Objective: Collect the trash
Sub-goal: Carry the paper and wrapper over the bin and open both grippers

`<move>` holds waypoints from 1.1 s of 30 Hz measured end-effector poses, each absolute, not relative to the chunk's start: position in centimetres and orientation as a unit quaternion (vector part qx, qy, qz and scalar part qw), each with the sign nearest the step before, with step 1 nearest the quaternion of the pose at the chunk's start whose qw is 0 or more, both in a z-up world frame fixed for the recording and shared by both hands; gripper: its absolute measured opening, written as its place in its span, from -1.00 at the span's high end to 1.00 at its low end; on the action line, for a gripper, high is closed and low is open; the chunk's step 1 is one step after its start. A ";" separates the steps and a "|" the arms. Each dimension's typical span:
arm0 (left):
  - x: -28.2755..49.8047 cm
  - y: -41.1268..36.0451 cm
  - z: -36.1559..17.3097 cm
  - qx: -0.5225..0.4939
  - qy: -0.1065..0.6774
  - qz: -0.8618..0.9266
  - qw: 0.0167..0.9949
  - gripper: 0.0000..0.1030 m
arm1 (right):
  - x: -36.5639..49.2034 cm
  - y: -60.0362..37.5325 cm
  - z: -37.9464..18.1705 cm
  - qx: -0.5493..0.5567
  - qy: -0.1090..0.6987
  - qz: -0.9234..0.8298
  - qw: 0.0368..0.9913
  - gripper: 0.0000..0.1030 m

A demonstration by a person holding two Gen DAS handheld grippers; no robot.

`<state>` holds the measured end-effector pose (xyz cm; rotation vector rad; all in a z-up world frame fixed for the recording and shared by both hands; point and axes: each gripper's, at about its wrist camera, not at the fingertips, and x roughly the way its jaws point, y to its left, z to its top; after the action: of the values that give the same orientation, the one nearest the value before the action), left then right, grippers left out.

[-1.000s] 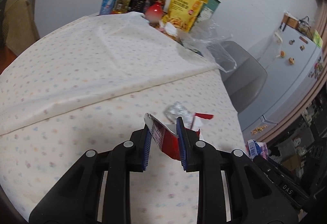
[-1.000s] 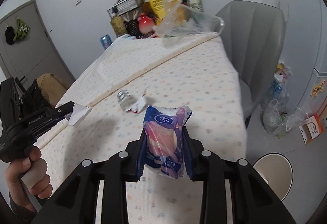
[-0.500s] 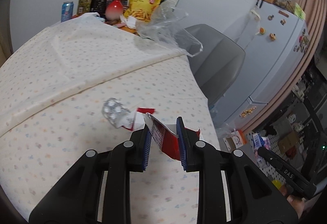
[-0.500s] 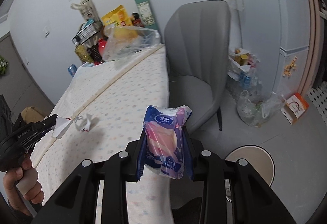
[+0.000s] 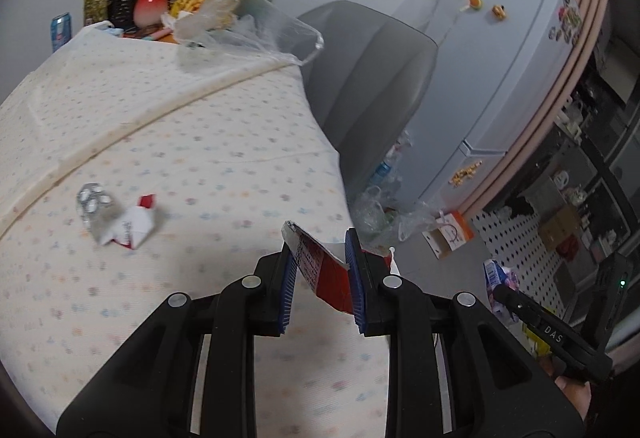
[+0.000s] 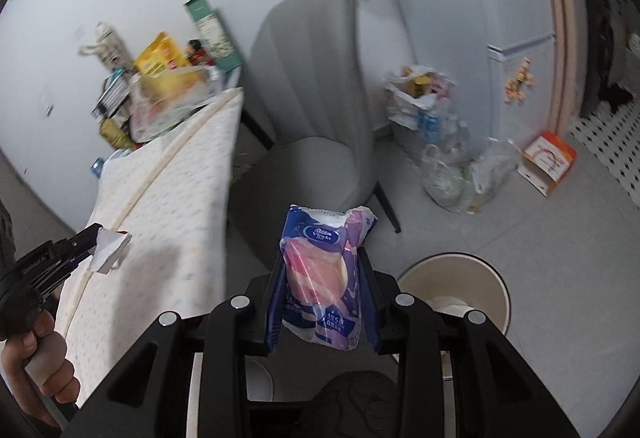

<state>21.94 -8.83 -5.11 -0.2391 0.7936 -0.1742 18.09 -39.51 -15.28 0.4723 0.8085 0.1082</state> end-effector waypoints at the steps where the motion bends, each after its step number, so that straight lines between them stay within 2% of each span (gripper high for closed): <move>1: 22.2 -9.6 -5.2 -0.112 0.388 -0.089 0.910 0.54 | 18.2 -40.1 -15.7 0.231 0.391 0.048 0.890 0.38; 5: 23.1 -12.2 -5.5 -0.098 0.396 -0.102 0.907 0.54 | 18.6 -42.4 -17.3 0.249 0.396 0.031 0.883 0.37; 6: 23.2 -12.8 -5.6 -0.094 0.398 -0.105 0.906 0.54 | 18.7 -43.2 -17.9 0.255 0.398 0.025 0.881 0.28; 8: 23.6 -14.4 -5.6 -0.085 0.402 -0.114 0.904 0.54 | 19.1 -44.6 -19.0 0.258 0.399 0.012 0.880 -0.06; 9: 23.7 -15.0 -5.7 -0.082 0.404 -0.116 0.903 0.54 | 19.1 -45.0 -19.5 0.260 0.397 0.012 0.880 -0.33; 13: 24.1 -18.2 -5.8 -0.056 0.411 -0.133 0.900 0.54 | 18.0 -47.4 -20.8 0.292 0.391 0.008 0.873 -0.43; 18: 24.6 -21.7 -6.7 -0.041 0.423 -0.151 0.893 0.54 | 15.8 -50.7 -21.7 0.313 0.392 -0.010 0.865 -0.43; 22: 25.0 -25.1 -7.7 -0.028 0.436 -0.172 0.883 0.54 | 13.3 -53.0 -20.4 0.310 0.366 -0.023 0.877 -0.60; 30: 25.2 -31.3 -9.0 -0.007 0.451 -0.213 0.866 0.49 | 9.6 -57.2 -20.0 0.336 0.341 -0.057 0.876 -0.60; 31: 25.3 -31.8 -9.1 -0.016 0.451 -0.225 0.863 0.25 | 9.3 -57.6 -20.1 0.338 0.340 -0.059 0.875 -0.61; 32: 25.4 -32.1 -9.2 -0.025 0.451 -0.233 0.861 -0.37 | 9.0 -57.9 -20.2 0.340 0.340 -0.061 0.875 -0.61; 33: 25.2 -32.3 -9.1 -0.030 0.447 -0.232 0.863 -0.61 | 8.8 -58.1 -20.2 0.342 0.339 -0.062 0.874 -0.61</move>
<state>25.25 -32.29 -9.14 -0.0638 0.9364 -0.4871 8.82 -58.10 -20.25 0.7135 0.7088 -0.1297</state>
